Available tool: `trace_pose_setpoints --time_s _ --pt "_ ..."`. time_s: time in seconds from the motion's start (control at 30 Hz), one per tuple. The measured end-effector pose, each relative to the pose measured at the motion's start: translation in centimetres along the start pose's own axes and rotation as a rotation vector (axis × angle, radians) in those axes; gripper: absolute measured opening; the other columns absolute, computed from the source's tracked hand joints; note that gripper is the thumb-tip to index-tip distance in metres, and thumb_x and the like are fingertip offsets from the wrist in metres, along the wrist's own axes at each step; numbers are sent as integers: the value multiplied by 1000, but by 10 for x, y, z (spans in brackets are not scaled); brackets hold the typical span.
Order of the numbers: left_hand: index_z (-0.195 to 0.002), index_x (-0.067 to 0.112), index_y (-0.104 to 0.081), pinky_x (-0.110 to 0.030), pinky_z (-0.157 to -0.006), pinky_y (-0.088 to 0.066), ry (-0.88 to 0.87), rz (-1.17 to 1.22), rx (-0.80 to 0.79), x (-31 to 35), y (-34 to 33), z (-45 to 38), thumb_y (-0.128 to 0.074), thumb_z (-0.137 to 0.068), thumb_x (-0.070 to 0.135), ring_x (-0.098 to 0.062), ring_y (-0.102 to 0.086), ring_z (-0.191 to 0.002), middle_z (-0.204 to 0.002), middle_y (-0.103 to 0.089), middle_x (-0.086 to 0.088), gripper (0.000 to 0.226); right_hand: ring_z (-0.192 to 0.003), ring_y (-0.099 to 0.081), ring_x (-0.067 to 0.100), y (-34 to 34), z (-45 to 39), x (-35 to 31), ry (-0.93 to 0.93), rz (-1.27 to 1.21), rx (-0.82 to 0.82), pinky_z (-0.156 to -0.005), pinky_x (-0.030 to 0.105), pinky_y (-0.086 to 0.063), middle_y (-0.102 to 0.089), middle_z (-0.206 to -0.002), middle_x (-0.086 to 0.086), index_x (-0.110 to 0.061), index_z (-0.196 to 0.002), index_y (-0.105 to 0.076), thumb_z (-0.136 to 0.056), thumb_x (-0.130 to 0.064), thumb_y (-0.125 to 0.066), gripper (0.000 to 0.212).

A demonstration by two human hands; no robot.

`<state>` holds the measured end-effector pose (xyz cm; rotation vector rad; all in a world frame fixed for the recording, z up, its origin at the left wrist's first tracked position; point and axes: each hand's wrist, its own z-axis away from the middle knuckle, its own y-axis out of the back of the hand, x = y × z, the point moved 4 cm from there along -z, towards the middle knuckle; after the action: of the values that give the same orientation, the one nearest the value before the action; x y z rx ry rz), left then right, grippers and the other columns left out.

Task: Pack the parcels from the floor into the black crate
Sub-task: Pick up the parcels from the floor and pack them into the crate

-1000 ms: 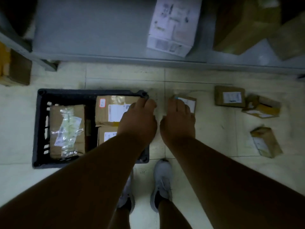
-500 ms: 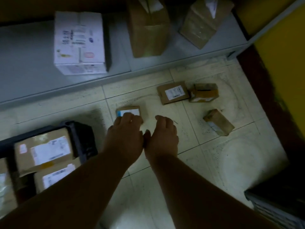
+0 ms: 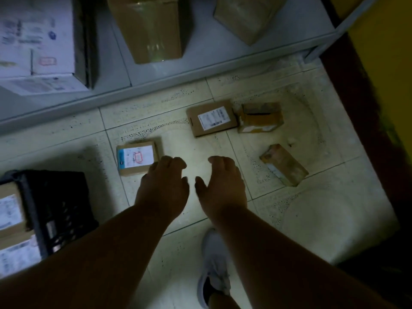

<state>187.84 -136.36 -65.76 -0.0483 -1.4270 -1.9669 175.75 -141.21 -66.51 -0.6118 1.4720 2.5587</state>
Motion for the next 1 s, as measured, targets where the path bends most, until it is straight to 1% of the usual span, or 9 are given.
trace_pose_setpoints --time_s 0.17,0.3,0.4,0.47,0.57,0.67,0.77,0.83,1.0 --pt "-126 21 -52 -34 -94 -47 70 19 -10 -34 -38 -13 -60 -92 28 -22 -52 -121 -129 -54 -2 36 -127 -46 19 -40 -20 4 15 -36 -42 -103 38 -43 -44 -140 0 -23 -139 -43 -91 -38 -63 54" --pt "-128 19 -52 -38 -99 -46 280 80 16 -110 -66 -22 -62 -91 25 -26 -48 -129 -139 -50 -6 39 -129 -45 18 -114 -36 -2 36 -93 -133 -106 39 -44 -45 -141 -2 -25 -140 -41 -92 -38 -62 54" --pt "-128 18 -51 -44 -94 -53 417 144 43 -172 -90 -35 -61 -91 26 -30 -52 -124 -137 -50 -10 39 -123 -50 18 -173 -51 -5 57 -100 -186 -103 39 -46 -46 -139 -3 -27 -139 -42 -92 -38 -62 52" --pt "-128 19 -50 -45 -88 -55 468 175 68 -204 -104 -43 -61 -91 27 -29 -57 -114 -133 -51 -10 40 -122 -52 19 -202 -63 -6 67 -99 -196 -101 37 -46 -47 -138 -2 -27 -138 -43 -92 -37 -62 51" --pt "-128 18 -51 -45 -91 -53 453 122 120 -227 -120 -60 -62 -89 28 -31 -58 -110 -126 -53 -13 42 -125 -49 21 -219 -88 -3 89 -80 -189 -102 36 -44 -46 -138 0 -26 -138 -43 -92 -36 -61 51" --pt "-131 19 -49 -48 -96 -49 335 81 160 -205 -134 -91 -58 -92 30 -34 -54 -116 -130 -53 -15 42 -126 -48 24 -212 -126 10 117 -22 -138 -103 39 -45 -46 -138 3 -24 -139 -43 -92 -37 -61 52" --pt "-126 22 -53 -43 -96 -46 152 164 165 -144 -146 -134 -57 -91 28 -29 -52 -116 -131 -53 -9 36 -128 -47 26 -191 -165 20 121 -2 -44 -104 42 -44 -46 -140 5 -22 -141 -42 -92 -36 -60 54" --pt "-129 24 -51 -41 -95 -47 42 174 136 -102 -152 -161 -55 -92 24 -27 -53 -116 -132 -51 -7 37 -130 -44 27 -172 -188 27 120 42 -5 -105 40 -42 -43 -144 7 -20 -143 -40 -93 -30 -59 54" --pt "-133 23 -48 -43 -94 -50 -66 108 52 -52 -165 -199 -55 -92 23 -27 -55 -112 -130 -51 -7 42 -131 -43 29 -121 -233 73 59 162 146 -106 41 -41 -42 -145 11 -17 -144 -40 -93 -27 -58 55"
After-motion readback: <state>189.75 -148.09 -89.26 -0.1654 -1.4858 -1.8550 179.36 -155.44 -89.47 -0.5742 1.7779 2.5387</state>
